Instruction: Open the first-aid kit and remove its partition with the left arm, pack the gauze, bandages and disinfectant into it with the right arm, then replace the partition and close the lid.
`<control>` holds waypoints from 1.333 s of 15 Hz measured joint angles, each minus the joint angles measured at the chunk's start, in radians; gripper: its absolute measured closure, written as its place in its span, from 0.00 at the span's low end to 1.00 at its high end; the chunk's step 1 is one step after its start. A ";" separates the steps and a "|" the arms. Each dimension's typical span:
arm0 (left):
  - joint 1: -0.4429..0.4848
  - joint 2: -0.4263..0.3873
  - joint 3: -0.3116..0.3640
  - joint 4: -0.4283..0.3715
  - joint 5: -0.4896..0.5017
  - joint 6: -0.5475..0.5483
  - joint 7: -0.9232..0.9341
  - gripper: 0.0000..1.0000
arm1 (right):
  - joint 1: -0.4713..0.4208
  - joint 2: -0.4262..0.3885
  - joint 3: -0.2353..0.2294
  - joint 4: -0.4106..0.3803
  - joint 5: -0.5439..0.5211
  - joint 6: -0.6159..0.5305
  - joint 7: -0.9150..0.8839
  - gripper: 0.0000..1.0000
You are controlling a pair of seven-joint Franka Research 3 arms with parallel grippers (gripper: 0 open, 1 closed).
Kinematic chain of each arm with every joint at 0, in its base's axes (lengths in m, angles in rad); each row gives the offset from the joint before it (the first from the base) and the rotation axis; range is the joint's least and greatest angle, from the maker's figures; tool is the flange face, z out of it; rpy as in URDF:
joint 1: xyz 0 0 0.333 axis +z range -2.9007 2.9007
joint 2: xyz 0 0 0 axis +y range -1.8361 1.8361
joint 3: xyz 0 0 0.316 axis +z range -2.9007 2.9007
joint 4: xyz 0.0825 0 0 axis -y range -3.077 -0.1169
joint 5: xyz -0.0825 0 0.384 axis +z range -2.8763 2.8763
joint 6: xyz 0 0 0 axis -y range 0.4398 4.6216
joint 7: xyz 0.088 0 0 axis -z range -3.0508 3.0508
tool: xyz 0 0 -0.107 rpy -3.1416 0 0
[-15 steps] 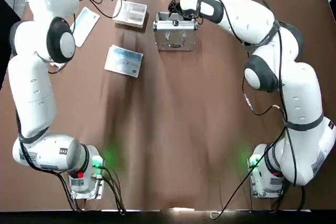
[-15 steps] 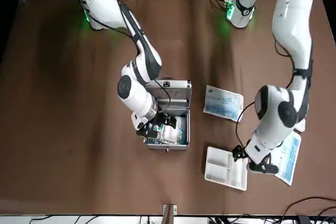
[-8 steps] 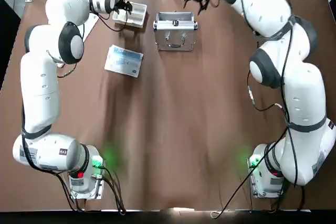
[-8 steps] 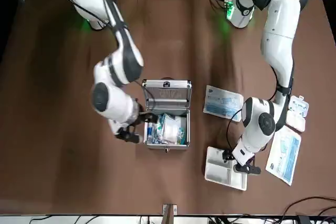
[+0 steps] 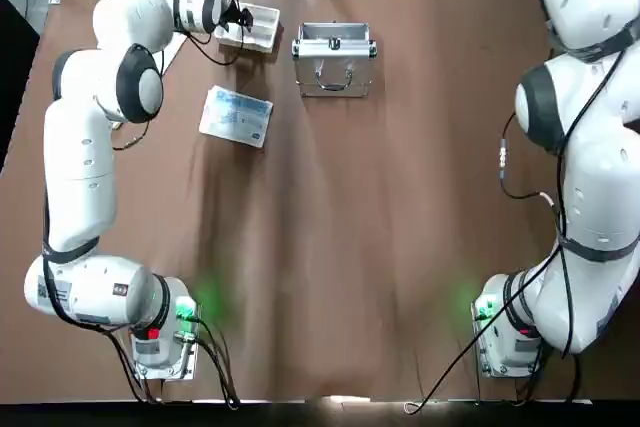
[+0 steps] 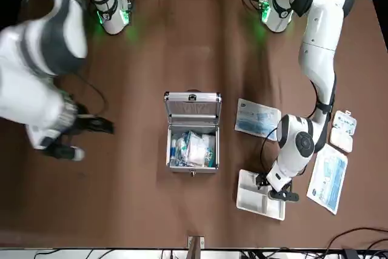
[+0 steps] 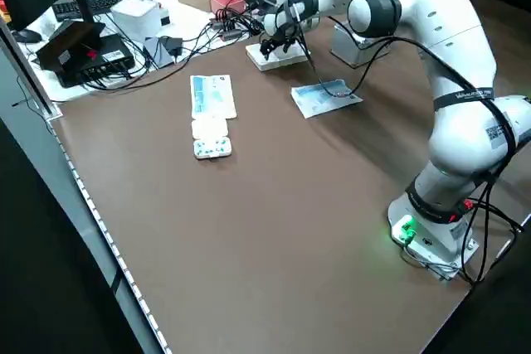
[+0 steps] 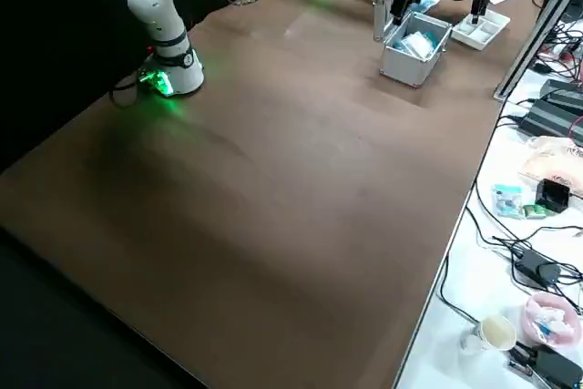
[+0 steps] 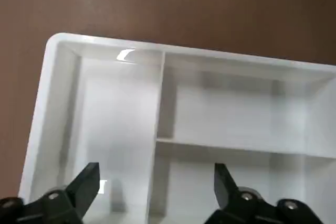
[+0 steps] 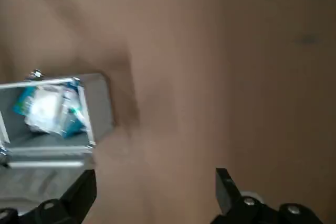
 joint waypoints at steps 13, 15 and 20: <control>-0.011 0.001 0.001 0.006 0.000 0.000 -0.003 0.79 | -0.182 -0.061 0.051 -0.043 -0.141 -0.044 -0.111 0.00; -0.011 0.001 0.001 0.007 0.000 0.000 -0.028 0.90 | -0.314 -0.118 0.262 -0.043 -0.265 -0.043 -0.099 0.00; -0.015 -0.003 0.002 0.023 0.002 -0.011 -0.055 0.97 | -0.712 -0.308 0.787 -0.180 -0.465 0.014 -0.053 0.00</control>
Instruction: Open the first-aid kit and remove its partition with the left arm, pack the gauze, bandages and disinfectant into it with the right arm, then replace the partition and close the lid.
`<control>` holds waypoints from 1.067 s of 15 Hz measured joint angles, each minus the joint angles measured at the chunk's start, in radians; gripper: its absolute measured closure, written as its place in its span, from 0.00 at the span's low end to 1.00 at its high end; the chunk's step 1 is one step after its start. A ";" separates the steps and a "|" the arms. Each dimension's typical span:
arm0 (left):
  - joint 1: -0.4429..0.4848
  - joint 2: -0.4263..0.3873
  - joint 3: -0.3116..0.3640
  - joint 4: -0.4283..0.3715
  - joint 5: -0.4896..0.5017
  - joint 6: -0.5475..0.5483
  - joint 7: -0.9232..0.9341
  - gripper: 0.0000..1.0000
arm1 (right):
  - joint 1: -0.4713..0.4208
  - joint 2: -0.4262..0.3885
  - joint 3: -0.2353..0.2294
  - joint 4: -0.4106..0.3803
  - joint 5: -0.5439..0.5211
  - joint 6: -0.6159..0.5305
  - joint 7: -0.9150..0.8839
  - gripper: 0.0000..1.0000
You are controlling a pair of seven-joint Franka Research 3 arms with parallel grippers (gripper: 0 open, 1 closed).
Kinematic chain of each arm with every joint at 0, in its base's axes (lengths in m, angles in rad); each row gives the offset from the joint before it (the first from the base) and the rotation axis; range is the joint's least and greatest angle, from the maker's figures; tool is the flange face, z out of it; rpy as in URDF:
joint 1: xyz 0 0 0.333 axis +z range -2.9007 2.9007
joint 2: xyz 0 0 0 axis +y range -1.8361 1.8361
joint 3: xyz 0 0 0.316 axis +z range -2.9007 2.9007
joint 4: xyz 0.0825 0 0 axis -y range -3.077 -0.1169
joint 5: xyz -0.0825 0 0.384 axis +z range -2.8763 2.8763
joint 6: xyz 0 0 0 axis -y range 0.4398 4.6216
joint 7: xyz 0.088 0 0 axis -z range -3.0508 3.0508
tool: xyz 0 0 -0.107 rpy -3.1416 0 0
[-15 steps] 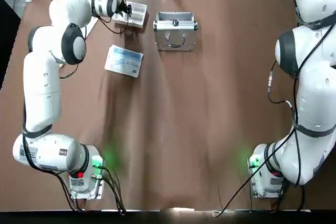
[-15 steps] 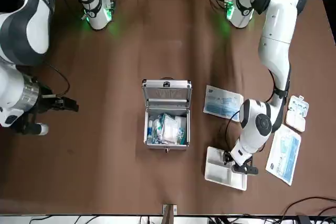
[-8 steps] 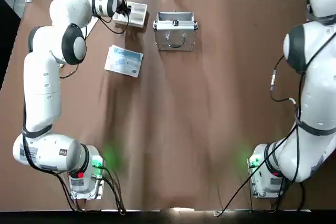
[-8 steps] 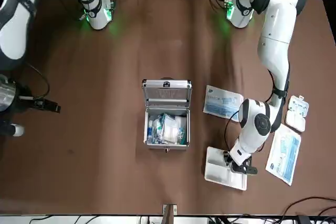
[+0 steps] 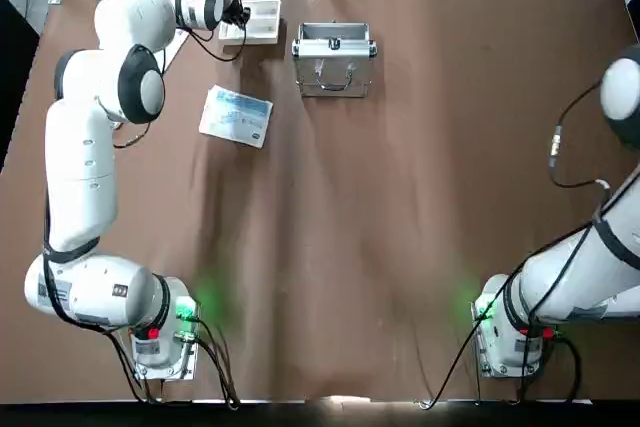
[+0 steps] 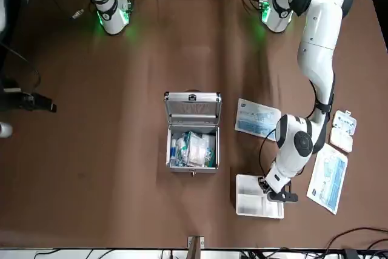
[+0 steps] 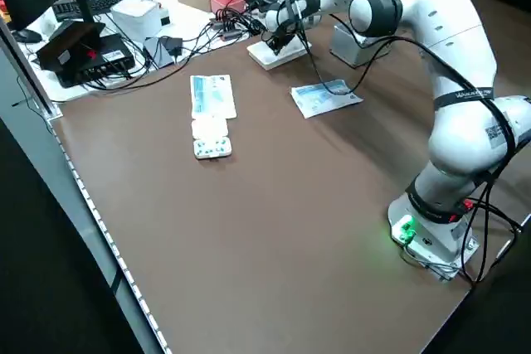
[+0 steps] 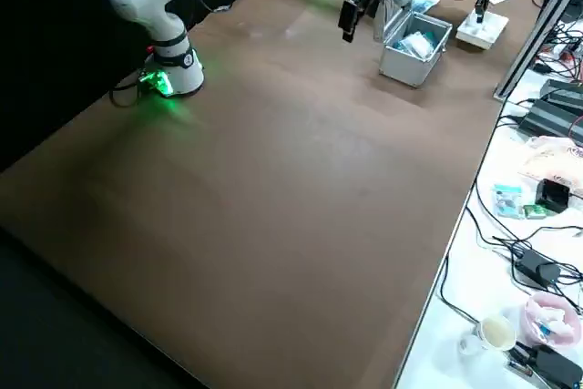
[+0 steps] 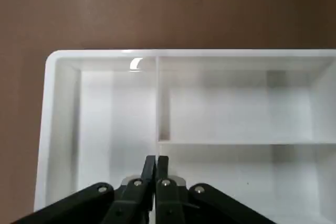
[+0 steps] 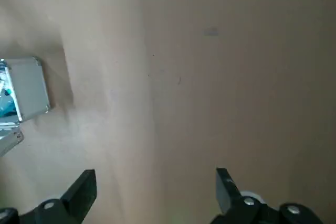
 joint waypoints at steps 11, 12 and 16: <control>-0.043 -0.270 0.006 0.032 0.011 -0.400 -0.027 0.97 | -0.101 -0.272 0.070 -0.248 -0.011 0.169 0.001 0.00; -0.061 -0.285 0.005 0.032 0.011 -0.409 -0.054 0.97 | -0.102 -0.272 0.067 -0.246 -0.015 0.178 0.001 0.00; -0.158 -0.298 0.007 0.026 0.012 -0.416 -0.145 0.97 | -0.113 -0.273 0.061 -0.234 -0.049 0.160 -0.023 0.00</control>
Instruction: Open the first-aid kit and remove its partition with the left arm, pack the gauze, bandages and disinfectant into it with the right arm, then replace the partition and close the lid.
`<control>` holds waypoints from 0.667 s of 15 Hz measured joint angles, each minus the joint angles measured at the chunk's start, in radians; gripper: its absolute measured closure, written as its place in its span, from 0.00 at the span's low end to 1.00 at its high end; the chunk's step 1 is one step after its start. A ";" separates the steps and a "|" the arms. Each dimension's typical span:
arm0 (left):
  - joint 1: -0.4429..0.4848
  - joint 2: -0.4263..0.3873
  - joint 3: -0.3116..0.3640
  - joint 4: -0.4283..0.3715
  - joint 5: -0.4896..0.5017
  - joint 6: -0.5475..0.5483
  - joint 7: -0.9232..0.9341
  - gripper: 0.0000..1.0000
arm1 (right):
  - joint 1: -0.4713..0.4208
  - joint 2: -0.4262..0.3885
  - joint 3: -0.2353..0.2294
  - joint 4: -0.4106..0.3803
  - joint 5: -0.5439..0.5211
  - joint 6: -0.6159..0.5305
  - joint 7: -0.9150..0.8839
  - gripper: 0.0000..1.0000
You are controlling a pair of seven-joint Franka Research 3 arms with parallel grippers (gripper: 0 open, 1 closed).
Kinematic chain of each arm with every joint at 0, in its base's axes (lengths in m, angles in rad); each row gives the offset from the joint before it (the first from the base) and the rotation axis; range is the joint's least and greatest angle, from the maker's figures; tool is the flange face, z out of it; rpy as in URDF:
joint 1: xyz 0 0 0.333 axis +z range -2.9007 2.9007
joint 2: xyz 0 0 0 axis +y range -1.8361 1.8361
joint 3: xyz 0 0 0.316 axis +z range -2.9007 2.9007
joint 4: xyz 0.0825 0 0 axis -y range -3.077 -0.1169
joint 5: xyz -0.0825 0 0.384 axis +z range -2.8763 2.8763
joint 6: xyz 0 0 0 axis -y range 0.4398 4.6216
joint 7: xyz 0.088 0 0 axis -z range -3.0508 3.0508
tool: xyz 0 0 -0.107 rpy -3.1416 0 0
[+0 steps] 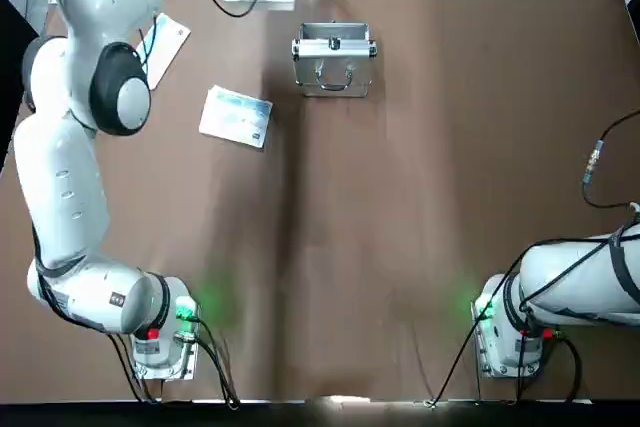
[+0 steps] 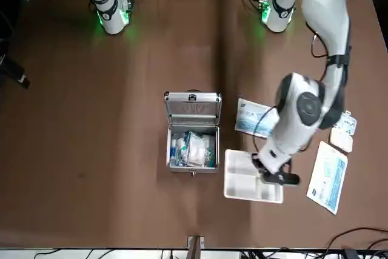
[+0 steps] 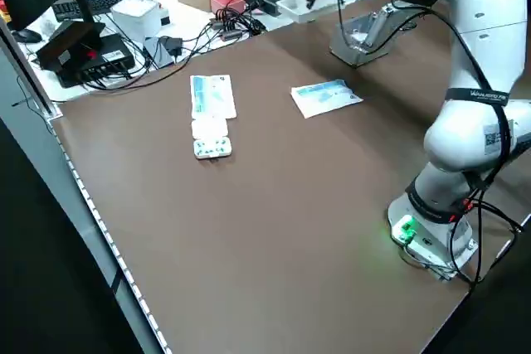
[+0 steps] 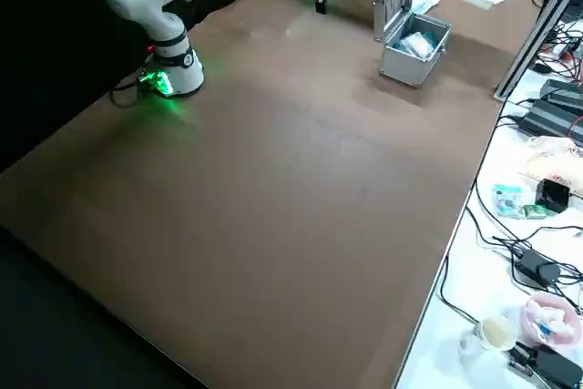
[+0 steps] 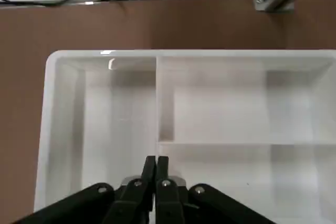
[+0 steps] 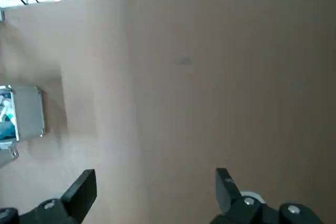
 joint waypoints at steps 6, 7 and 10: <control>-0.103 0.001 0.004 -0.002 0.001 0.005 -0.070 0.97 | 0.000 0.000 0.000 0.008 -0.011 -0.034 -0.042 0.00; -0.133 0.001 0.004 -0.002 0.002 0.005 -0.098 0.97 | 0.000 0.000 0.000 0.008 -0.011 -0.036 -0.046 0.00; -0.176 0.001 0.005 -0.001 0.007 0.007 -0.150 0.97 | 0.000 0.001 0.002 0.007 -0.011 -0.038 -0.049 0.00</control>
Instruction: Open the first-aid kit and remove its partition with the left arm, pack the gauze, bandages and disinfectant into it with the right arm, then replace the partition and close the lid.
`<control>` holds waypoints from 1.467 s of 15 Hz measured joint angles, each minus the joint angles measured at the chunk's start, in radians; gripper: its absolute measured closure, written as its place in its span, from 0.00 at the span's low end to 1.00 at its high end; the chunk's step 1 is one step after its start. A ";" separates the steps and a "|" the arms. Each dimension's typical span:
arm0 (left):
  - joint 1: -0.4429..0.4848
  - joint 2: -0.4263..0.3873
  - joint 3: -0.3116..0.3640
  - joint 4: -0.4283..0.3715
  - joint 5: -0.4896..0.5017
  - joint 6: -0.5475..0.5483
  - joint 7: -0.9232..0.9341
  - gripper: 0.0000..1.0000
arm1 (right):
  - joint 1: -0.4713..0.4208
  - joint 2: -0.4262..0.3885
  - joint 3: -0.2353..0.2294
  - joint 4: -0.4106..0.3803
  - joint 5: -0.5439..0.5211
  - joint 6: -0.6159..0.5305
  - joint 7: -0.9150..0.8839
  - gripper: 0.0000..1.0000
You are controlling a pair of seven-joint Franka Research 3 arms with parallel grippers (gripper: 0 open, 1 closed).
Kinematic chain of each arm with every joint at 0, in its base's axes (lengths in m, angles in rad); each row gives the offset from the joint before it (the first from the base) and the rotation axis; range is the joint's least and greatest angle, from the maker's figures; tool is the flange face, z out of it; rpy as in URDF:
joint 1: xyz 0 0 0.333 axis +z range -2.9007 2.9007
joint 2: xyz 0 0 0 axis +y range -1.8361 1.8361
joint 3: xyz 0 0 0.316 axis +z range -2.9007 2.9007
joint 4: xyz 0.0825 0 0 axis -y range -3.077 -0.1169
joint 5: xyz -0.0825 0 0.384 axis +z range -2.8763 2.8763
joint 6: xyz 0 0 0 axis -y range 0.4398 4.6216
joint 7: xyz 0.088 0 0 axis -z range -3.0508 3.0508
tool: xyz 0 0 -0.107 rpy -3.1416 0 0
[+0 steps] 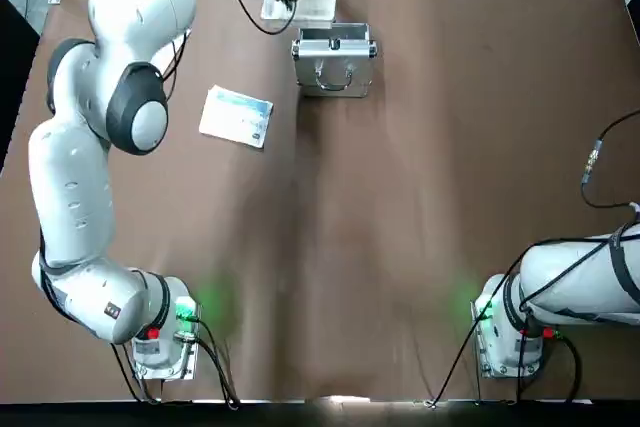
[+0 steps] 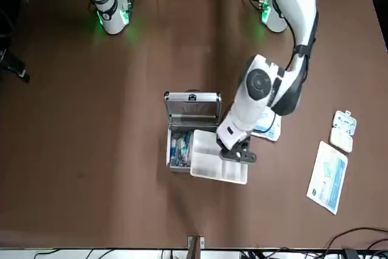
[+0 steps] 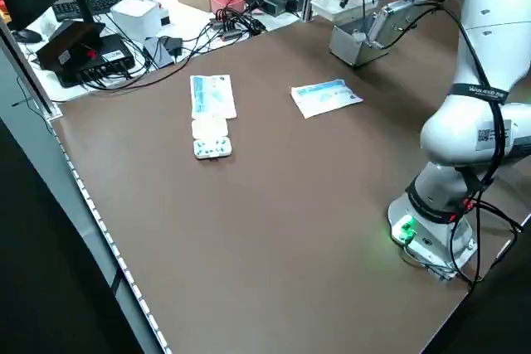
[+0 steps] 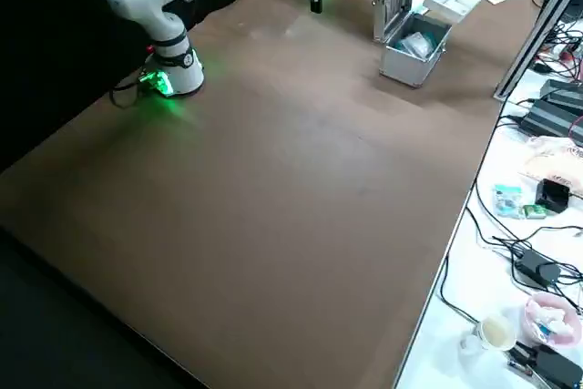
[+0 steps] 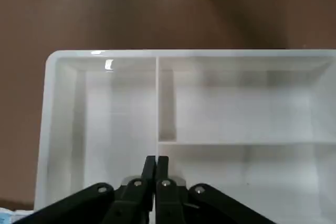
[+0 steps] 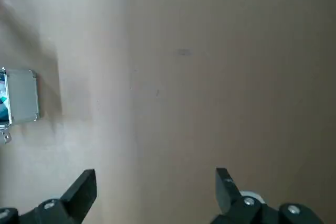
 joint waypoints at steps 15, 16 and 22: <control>-0.142 0.045 0.060 -0.001 0.013 0.135 -0.055 0.97 | 0.000 0.001 0.003 -0.004 -0.024 -0.001 -0.002 0.00; -0.150 0.047 0.065 -0.001 0.014 0.142 -0.064 0.97 | 0.000 0.001 0.004 -0.004 -0.024 -0.001 -0.002 0.00; -0.182 0.078 0.069 -0.002 0.014 0.160 -0.142 0.97 | 0.001 0.001 0.011 -0.004 -0.024 0.000 -0.003 0.00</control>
